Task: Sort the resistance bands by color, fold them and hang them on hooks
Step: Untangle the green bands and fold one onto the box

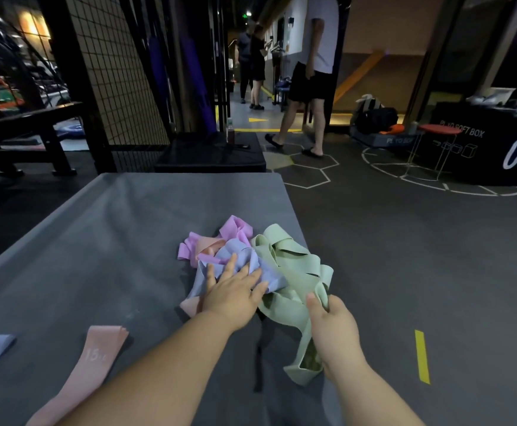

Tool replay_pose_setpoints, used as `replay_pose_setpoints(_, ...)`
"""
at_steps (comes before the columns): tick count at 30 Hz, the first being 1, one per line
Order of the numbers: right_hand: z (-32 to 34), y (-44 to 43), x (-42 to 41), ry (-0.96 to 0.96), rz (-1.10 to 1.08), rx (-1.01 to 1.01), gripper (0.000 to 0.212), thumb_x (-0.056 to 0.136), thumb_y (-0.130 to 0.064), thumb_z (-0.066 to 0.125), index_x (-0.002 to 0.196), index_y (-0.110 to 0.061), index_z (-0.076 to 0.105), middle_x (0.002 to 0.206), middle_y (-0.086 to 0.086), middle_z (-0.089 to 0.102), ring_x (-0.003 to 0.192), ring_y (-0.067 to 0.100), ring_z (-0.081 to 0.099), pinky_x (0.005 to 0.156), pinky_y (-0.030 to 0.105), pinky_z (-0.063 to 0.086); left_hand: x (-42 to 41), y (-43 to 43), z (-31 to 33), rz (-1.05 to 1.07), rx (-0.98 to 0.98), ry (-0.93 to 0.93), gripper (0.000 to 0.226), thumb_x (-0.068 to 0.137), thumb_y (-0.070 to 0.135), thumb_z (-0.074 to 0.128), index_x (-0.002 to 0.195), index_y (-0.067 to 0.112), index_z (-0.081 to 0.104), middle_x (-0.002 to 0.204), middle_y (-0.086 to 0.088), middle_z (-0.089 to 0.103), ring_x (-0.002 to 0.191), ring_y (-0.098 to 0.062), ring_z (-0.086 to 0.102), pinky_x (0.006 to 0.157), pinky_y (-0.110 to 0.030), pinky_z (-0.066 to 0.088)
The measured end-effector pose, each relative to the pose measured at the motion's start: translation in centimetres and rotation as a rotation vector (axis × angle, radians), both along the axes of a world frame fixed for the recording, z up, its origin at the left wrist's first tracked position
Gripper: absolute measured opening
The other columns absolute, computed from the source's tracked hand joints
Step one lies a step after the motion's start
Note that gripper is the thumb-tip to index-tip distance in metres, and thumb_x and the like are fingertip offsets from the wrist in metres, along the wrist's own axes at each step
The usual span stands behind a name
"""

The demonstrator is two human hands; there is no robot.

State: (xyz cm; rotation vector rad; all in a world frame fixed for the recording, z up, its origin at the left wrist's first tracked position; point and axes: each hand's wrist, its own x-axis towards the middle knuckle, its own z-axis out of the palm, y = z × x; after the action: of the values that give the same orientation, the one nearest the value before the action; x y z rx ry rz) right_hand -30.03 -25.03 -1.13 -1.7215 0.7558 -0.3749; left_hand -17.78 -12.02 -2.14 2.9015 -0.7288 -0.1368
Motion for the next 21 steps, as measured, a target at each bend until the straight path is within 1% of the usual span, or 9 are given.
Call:
replay_pose_setpoints(2,0.5,-0.1,-0.3,-0.045,-0.009,-0.033,0.035,0.094,-0.029,0.057,0.074,-0.002,0.048,0.069,0.003,0.044,0.063,0.017,0.038,0.059,0.033,0.035,0.1,0.1,-0.1,0.006,0.019,-0.008,0.049,0.103,0.046,0.013,0.15,0.038,0.025,0.162,0.015,0.002,0.149,-0.013,-0.015,0.115,-0.055,-0.015)
replay_pose_setpoints(4,1.1,-0.1,-0.8,-0.085,-0.003,-0.053,0.036,0.092,-0.026,0.059,0.064,-0.012,0.041,0.063,-0.001,0.041,0.06,0.016,0.036,0.057,0.031,0.033,0.1,0.1,-0.2,0.011,0.022,-0.012,0.051,0.102,0.049,0.012,0.151,0.038,0.022,0.162,0.016,0.0,0.148,-0.013,-0.016,0.115,-0.055,-0.016)
replay_pose_setpoints(6,1.5,-0.1,-1.2,-0.098,0.004,-0.035,0.037,0.09,-0.026,0.062,0.062,-0.014,0.041,0.062,-0.002,0.04,0.058,0.015,0.037,0.057,0.031,0.034,0.0,0.1,-0.3,0.017,0.017,-0.01,0.054,0.101,0.053,0.01,0.152,0.038,0.02,0.162,0.015,-0.003,0.148,-0.013,-0.017,0.114,-0.054,-0.017)
replay_pose_setpoints(10,2.0,-0.2,-2.0,-0.137,0.014,0.021,0.032,0.086,-0.025,0.068,0.062,-0.016,0.048,0.06,-0.006,0.045,0.059,0.014,0.042,0.059,0.029,0.036,0.0,0.0,-0.5,0.016,0.042,-0.038,0.055,0.1,0.054,0.009,0.152,0.038,0.019,0.163,0.012,-0.005,0.148,-0.015,-0.018,0.113,-0.055,-0.016)
replay_pose_setpoints(12,2.5,-0.4,-2.4,-0.154,0.03,0.038,0.029,0.086,-0.022,0.069,0.062,-0.017,0.051,0.054,-0.011,0.046,0.056,0.012,0.042,0.057,0.027,0.035,-0.1,0.1,-0.5,0.011,0.043,-0.053,0.052,0.1,0.054,0.012,0.149,0.04,0.024,0.163,0.012,-0.006,0.148,-0.015,-0.018,0.113,-0.056,-0.016)
replay_pose_setpoints(14,2.8,-0.7,-2.7,-0.16,0.05,0.042,0.026,0.085,-0.021,0.069,0.064,-0.017,0.054,0.052,-0.013,0.048,0.055,0.011,0.044,0.055,0.026,0.036,-0.3,0.1,-0.2,-0.002,0.018,-0.052,0.047,0.101,0.053,0.015,0.145,0.045,0.031,0.162,0.014,-0.009,0.148,-0.015,-0.018,0.113,-0.055,-0.016)
replay_pose_setpoints(15,2.9,-0.8,-2.9,-0.158,0.054,0.041,0.024,0.085,-0.022,0.07,0.066,-0.015,0.056,0.054,-0.012,0.05,0.056,0.012,0.046,0.056,0.027,0.037,-0.4,0.1,0.0,-0.009,0.002,-0.048,0.046,0.101,0.053,0.016,0.143,0.047,0.034,0.162,0.014,-0.009,0.148,-0.015,-0.019,0.113,-0.055,-0.017)
replay_pose_setpoints(18,3.3,-1.1,-3.5,-0.165,0.039,0.017,0.019,0.083,-0.023,0.072,0.074,-0.009,0.062,0.064,-0.001,0.058,0.063,0.017,0.052,0.062,0.032,0.042,-0.8,0.2,0.4,-0.031,-0.029,-0.015,0.043,0.101,0.053,0.018,0.138,0.049,0.041,0.162,0.013,-0.011,0.147,-0.015,-0.021,0.113,-0.057,-0.017)
replay_pose_setpoints(21,3.9,-1.3,-4.1,-0.191,0.027,0.002,0.023,0.081,-0.023,0.073,0.081,-0.003,0.063,0.069,0.012,0.061,0.066,0.019,0.054,0.064,0.034,0.044,-1.3,0.6,0.6,-0.048,-0.015,0.021,0.044,0.101,0.054,0.019,0.14,0.049,0.038,0.161,0.014,-0.013,0.146,-0.014,-0.023,0.113,-0.059,-0.016)
